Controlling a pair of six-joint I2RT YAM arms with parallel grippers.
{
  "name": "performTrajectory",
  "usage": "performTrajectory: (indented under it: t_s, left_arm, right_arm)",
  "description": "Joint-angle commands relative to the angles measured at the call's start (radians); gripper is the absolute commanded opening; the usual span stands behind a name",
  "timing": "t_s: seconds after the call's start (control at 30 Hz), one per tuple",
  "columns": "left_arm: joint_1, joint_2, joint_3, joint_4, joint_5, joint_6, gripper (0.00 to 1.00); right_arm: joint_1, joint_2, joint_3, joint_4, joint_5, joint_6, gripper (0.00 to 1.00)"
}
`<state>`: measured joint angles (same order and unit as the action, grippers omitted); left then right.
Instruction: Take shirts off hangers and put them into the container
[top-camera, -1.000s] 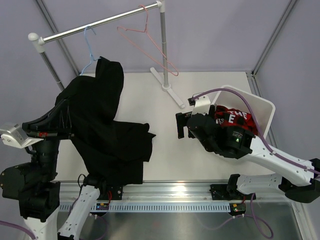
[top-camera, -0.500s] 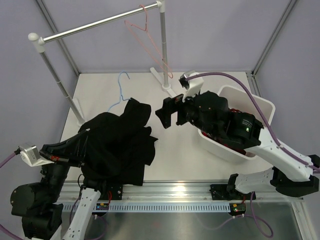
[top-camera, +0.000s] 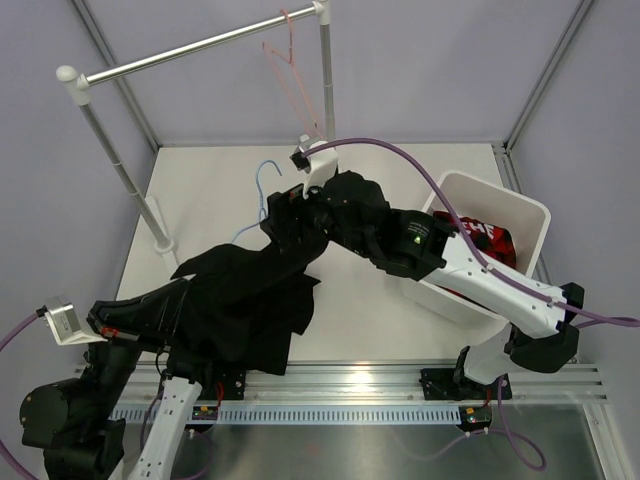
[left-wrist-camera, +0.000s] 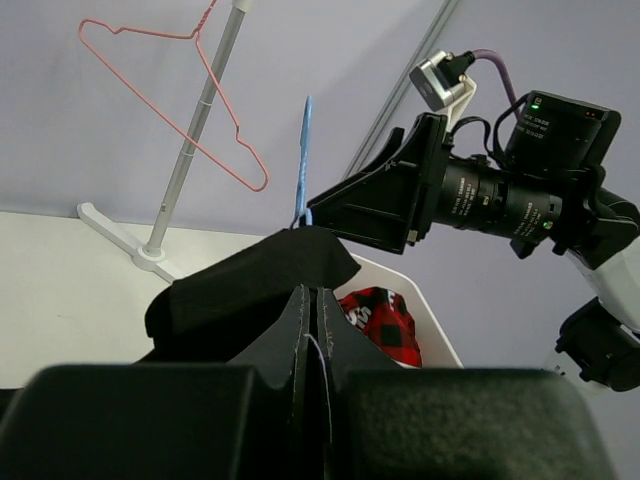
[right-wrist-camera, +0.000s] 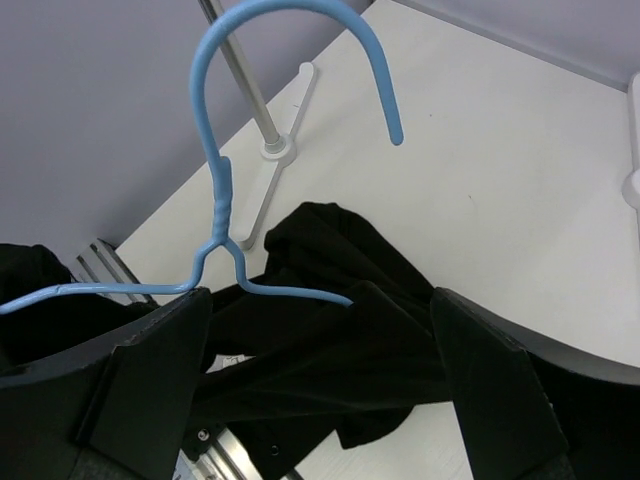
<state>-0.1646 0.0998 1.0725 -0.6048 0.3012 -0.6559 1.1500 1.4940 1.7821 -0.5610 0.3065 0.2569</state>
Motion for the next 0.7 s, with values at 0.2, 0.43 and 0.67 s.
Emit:
performTrajectory:
  t_s: [0.2, 0.43, 0.67]
  left_arm:
    - [-0.001, -0.015, -0.005, 0.034, 0.052, -0.028, 0.00]
    - [-0.001, -0.008, -0.009, 0.030, 0.036, -0.001, 0.00]
    - [-0.001, -0.015, -0.034, 0.051, 0.070, -0.022, 0.00]
  right_arm:
    - [0.005, -0.014, 0.048, 0.087, -0.052, 0.019, 0.97]
    - [0.008, -0.087, -0.013, 0.110, -0.086, 0.051, 0.97]
    - [0.010, -0.069, -0.001, 0.138, -0.086, 0.041, 0.96]
